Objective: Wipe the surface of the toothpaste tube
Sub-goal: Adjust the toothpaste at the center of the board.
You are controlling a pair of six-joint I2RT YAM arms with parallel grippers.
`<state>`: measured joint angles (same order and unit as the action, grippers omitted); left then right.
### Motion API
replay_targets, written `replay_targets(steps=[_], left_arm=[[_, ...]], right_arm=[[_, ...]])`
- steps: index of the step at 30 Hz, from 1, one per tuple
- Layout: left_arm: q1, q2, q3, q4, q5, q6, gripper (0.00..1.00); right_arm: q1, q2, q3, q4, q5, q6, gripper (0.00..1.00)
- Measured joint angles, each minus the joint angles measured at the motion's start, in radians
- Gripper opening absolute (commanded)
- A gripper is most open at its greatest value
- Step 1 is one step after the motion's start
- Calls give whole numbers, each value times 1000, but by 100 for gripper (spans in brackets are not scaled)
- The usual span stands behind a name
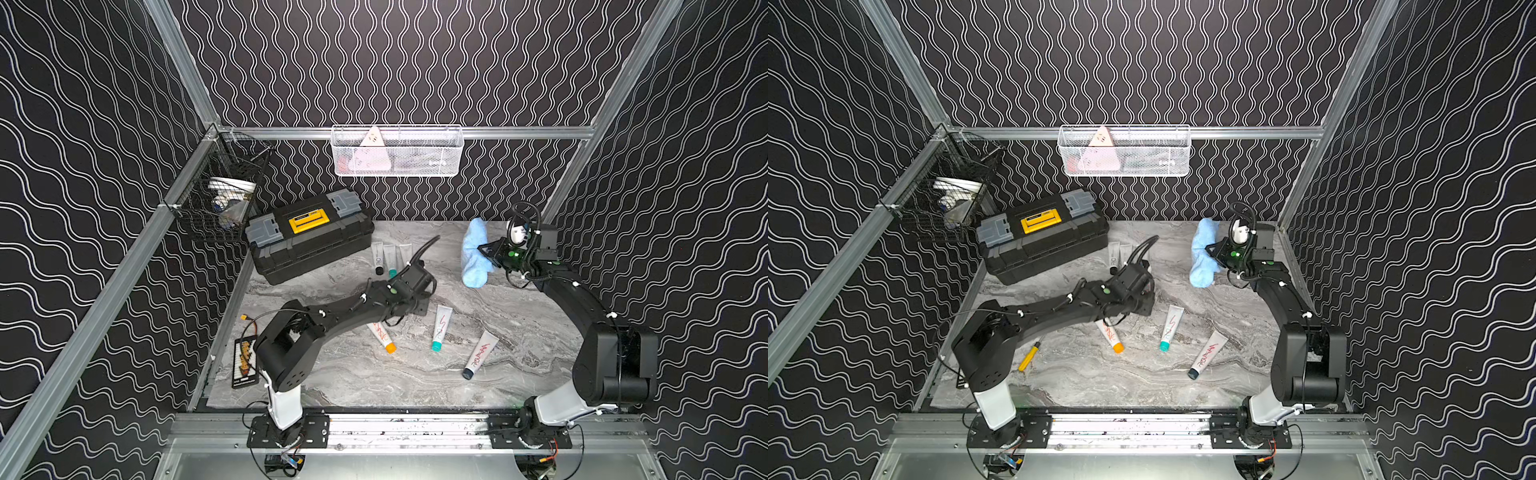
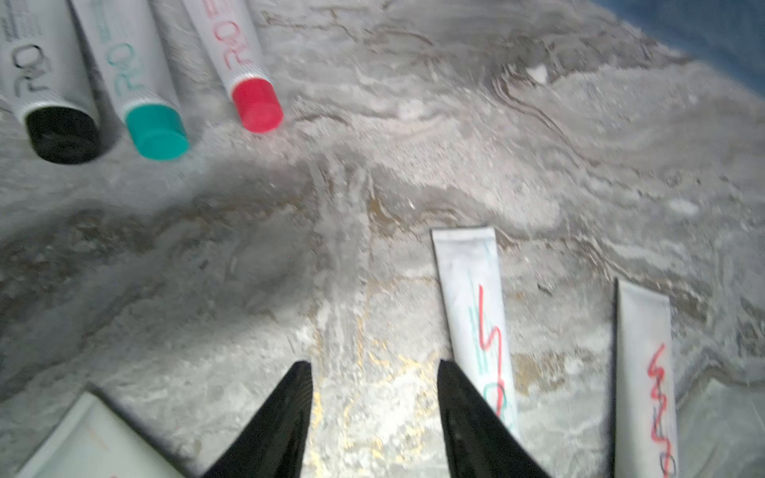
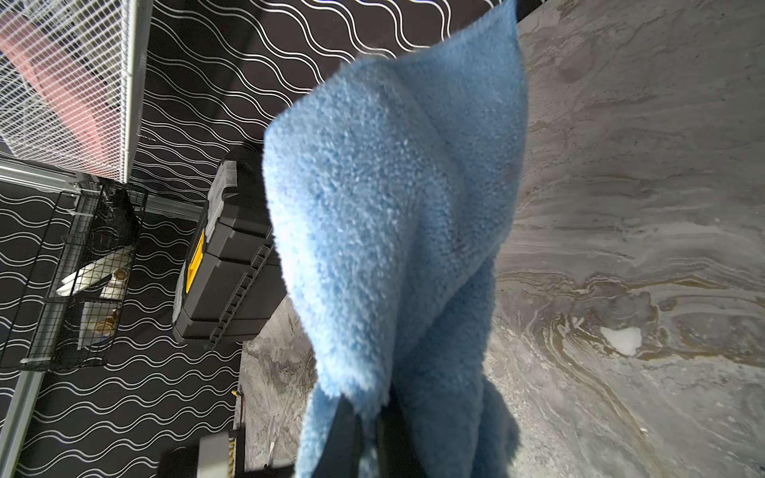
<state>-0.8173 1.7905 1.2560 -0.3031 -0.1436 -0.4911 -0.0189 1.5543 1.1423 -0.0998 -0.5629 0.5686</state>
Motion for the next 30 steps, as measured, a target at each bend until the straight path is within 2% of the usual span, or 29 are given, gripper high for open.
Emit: replay_targets(steps=[7, 12, 23, 30], left_arm=[[-158, -36, -161, 138, 19, 19, 54], [-224, 23, -172, 200, 19, 21, 53], [-238, 76, -203, 261, 2, 21, 47], [-238, 96, -210, 276, -6, 23, 37]], right_arm=[[1, -23, 11, -40, 27, 7, 0], [2, -22, 24, -111, 31, 6, 0], [24, -75, -53, -206, 66, -13, 0], [46, -74, -62, -241, 99, -33, 0]])
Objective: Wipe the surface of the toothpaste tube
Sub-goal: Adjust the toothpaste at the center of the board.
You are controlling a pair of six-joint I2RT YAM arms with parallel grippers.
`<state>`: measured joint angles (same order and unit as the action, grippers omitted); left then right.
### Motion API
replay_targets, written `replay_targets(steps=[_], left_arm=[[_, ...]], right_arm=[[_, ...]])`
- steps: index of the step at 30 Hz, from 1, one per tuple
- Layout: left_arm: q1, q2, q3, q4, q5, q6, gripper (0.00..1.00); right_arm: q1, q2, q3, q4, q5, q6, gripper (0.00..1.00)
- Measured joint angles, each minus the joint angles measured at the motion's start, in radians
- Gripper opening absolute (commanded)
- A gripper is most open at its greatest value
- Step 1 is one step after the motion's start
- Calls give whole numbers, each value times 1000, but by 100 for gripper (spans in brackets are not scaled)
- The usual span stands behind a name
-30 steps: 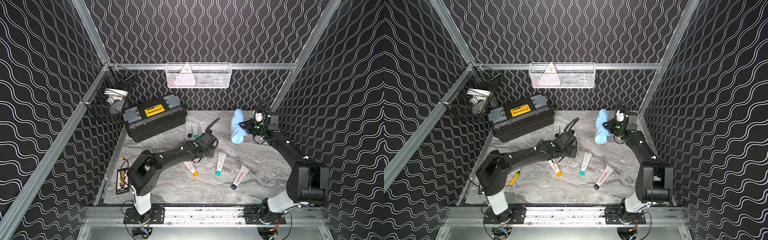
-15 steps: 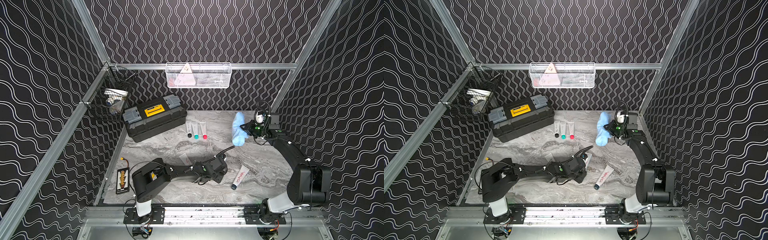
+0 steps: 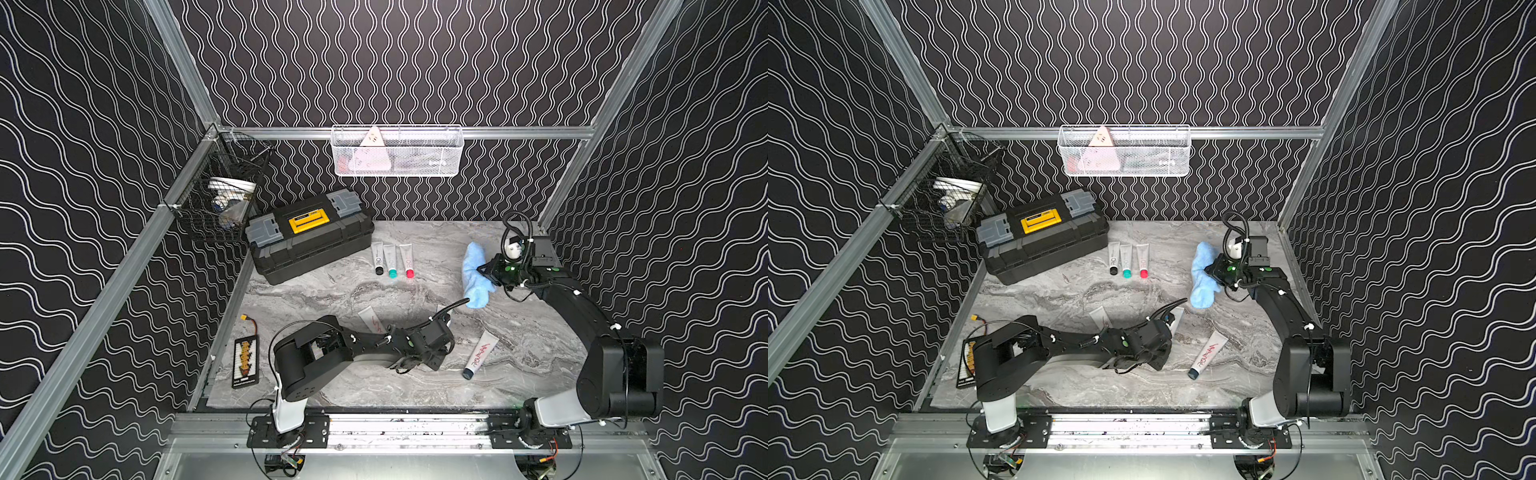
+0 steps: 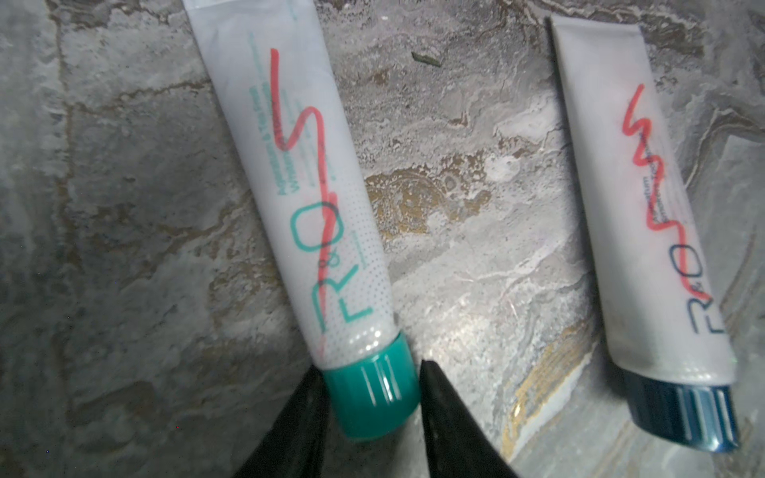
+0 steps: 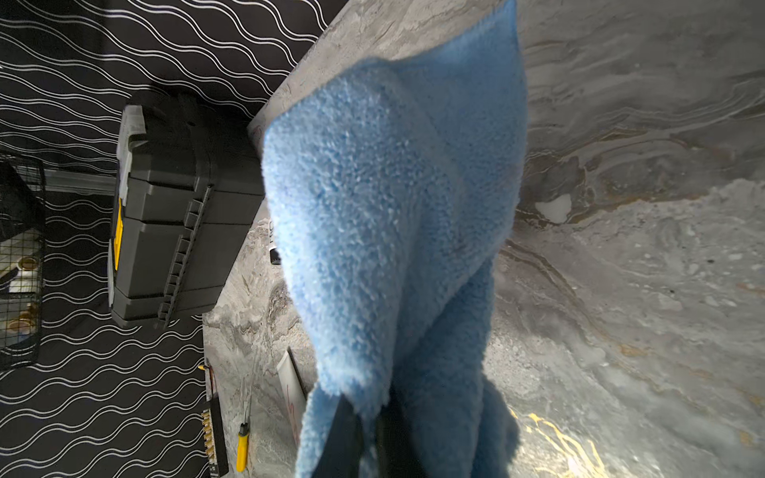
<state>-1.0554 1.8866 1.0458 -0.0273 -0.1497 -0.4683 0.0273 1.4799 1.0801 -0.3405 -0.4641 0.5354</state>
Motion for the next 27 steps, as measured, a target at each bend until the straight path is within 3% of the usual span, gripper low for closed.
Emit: replay_targets(steps=[8, 27], left_arm=[[11, 1, -16, 35, -11, 26, 25], [192, -28, -87, 134, 165, 240, 24]], right_arm=[[19, 5, -11, -8, 19, -21, 0], [135, 74, -57, -13, 81, -52, 0]])
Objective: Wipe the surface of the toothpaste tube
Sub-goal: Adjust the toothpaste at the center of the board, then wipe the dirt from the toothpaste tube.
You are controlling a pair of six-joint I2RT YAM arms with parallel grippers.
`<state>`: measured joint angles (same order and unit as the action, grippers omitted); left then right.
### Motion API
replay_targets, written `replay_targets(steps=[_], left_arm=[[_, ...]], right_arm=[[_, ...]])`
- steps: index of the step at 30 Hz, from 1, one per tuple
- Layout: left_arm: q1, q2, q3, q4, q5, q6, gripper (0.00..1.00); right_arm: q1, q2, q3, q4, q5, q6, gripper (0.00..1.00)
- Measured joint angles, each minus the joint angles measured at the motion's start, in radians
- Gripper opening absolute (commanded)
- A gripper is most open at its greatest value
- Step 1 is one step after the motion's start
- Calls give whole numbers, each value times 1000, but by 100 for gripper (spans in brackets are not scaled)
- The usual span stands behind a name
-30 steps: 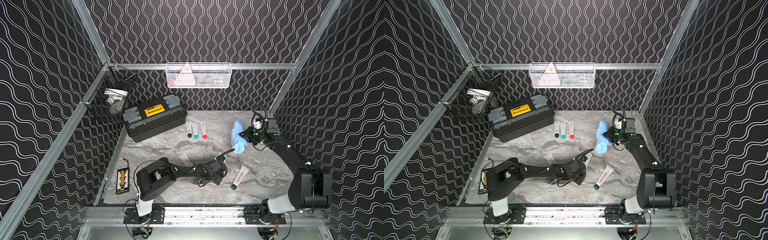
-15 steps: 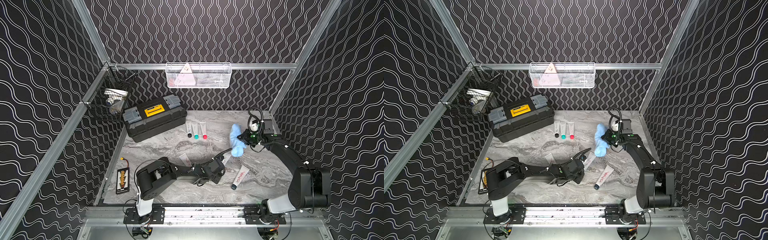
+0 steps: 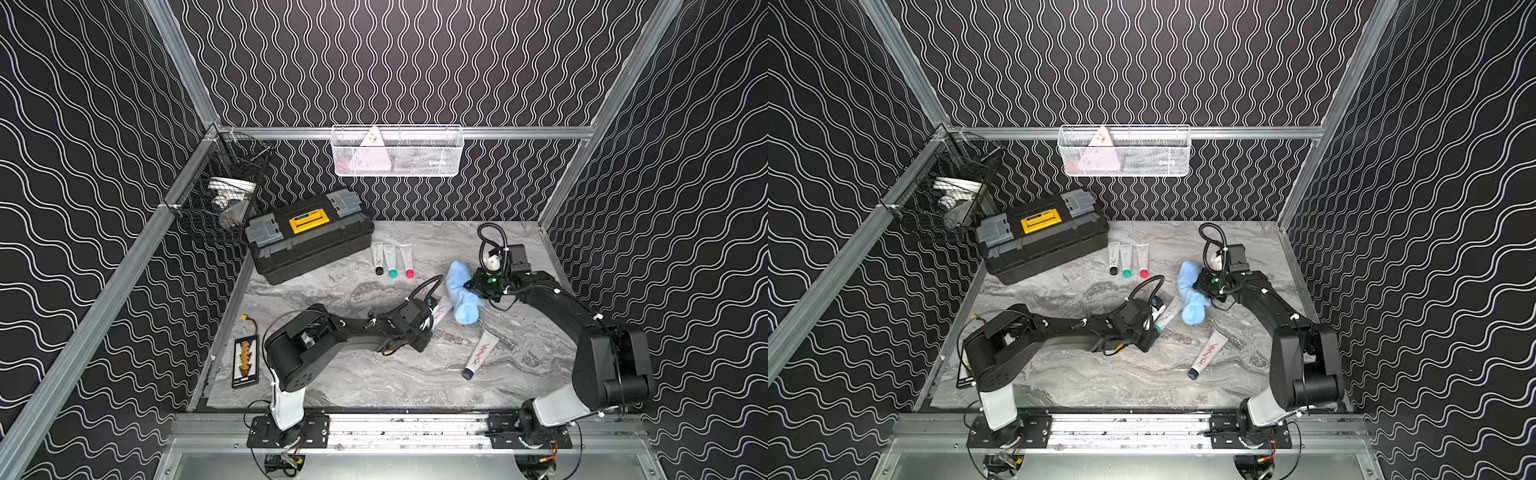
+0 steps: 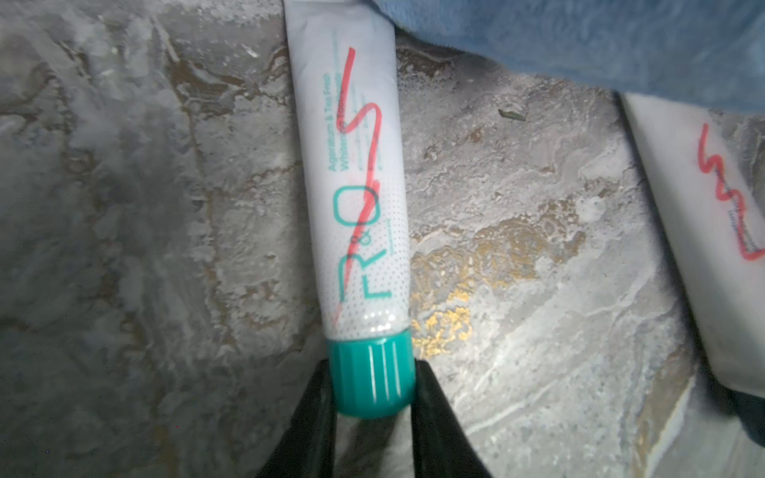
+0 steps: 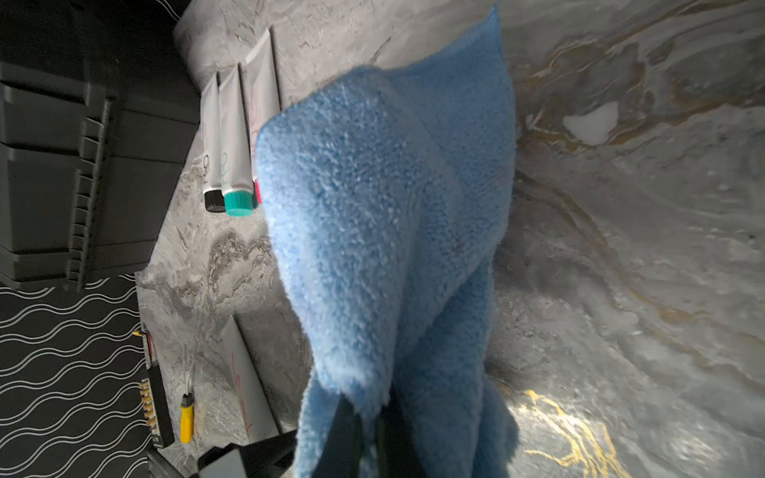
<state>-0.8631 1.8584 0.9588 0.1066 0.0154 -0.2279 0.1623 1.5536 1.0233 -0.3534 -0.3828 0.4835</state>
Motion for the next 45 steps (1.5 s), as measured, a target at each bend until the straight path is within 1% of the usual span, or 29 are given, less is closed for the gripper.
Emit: replay_targets(steps=[4, 12, 22, 29, 34, 41, 45], left_arm=[[24, -25, -32, 13, 34, 47, 25], [67, -77, -74, 18, 48, 93, 27], [96, -93, -90, 29, 91, 98, 27], [106, -97, -95, 33, 121, 98, 27], [114, -94, -95, 21, 129, 95, 27], [127, -86, -95, 5, 145, 91, 26], [142, -81, -95, -3, 168, 87, 26]], right_arm=[[32, 16, 0, 1, 6, -9, 0], [101, 57, -6, 16, 23, -32, 0], [183, 145, 11, 43, 32, -57, 0], [209, 207, -13, 89, -5, -57, 0], [232, 219, -27, 143, -26, -53, 0], [288, 221, -56, 214, -73, -23, 0], [336, 217, -97, 293, -138, 5, 0]])
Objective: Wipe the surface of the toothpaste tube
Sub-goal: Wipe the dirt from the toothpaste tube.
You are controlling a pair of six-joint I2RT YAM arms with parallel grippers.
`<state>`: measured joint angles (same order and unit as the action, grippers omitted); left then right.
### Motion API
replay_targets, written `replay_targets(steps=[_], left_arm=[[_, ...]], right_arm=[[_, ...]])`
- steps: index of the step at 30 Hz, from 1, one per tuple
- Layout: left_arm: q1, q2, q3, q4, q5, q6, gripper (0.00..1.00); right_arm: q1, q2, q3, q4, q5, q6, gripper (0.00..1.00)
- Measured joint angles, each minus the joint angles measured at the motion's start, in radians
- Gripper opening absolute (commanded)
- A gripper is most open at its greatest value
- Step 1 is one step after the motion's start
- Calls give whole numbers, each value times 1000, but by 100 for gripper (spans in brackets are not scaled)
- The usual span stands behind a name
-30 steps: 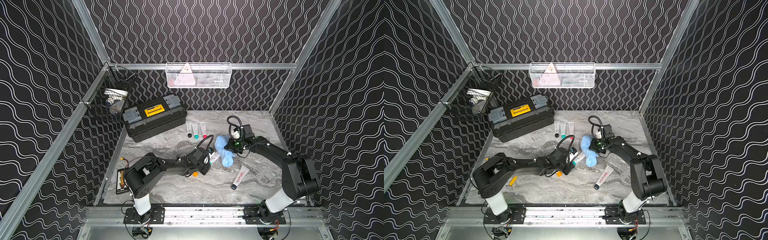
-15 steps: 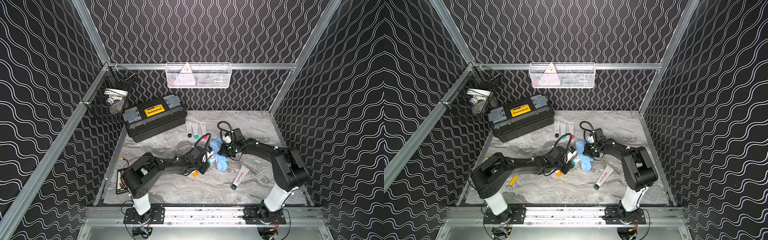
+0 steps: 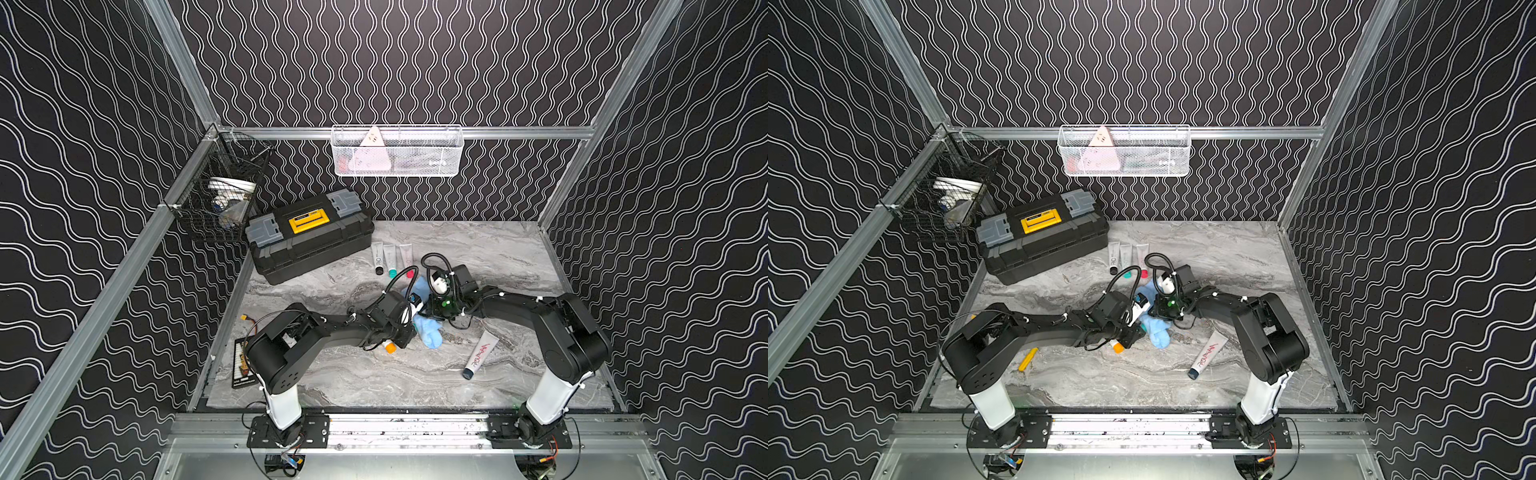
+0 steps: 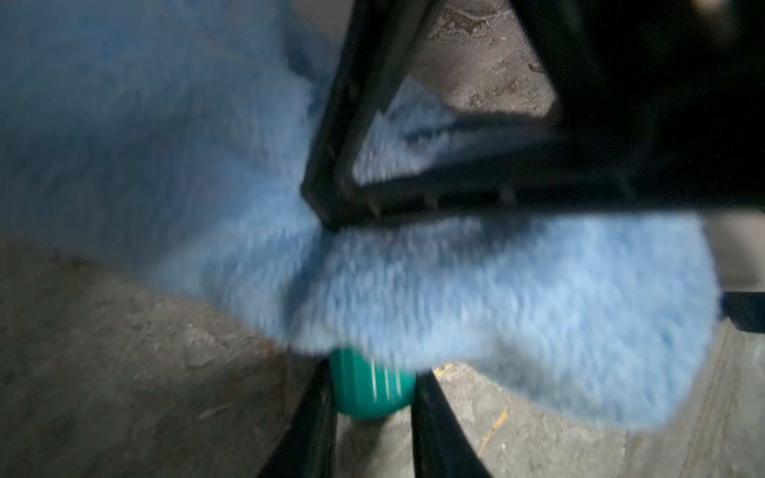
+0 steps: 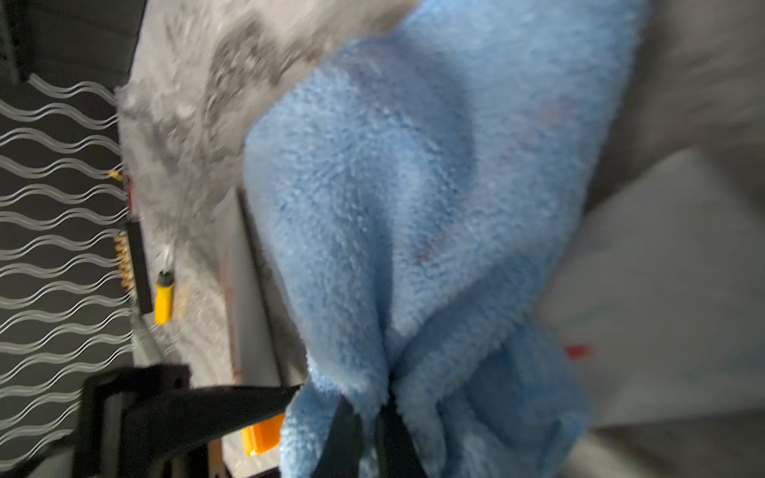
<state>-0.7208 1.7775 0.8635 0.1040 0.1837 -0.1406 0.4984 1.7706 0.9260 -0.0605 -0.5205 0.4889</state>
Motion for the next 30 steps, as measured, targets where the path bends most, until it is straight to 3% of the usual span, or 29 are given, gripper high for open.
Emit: replay_targets(steps=[18, 30], left_arm=[[6, -3, -6, 17, 7, -1, 24], [8, -11, -12, 32, 11, 0, 23]], right_arm=[[30, -8, 11, -17, 18, -31, 0], [-144, 5, -30, 9, 25, -37, 0]])
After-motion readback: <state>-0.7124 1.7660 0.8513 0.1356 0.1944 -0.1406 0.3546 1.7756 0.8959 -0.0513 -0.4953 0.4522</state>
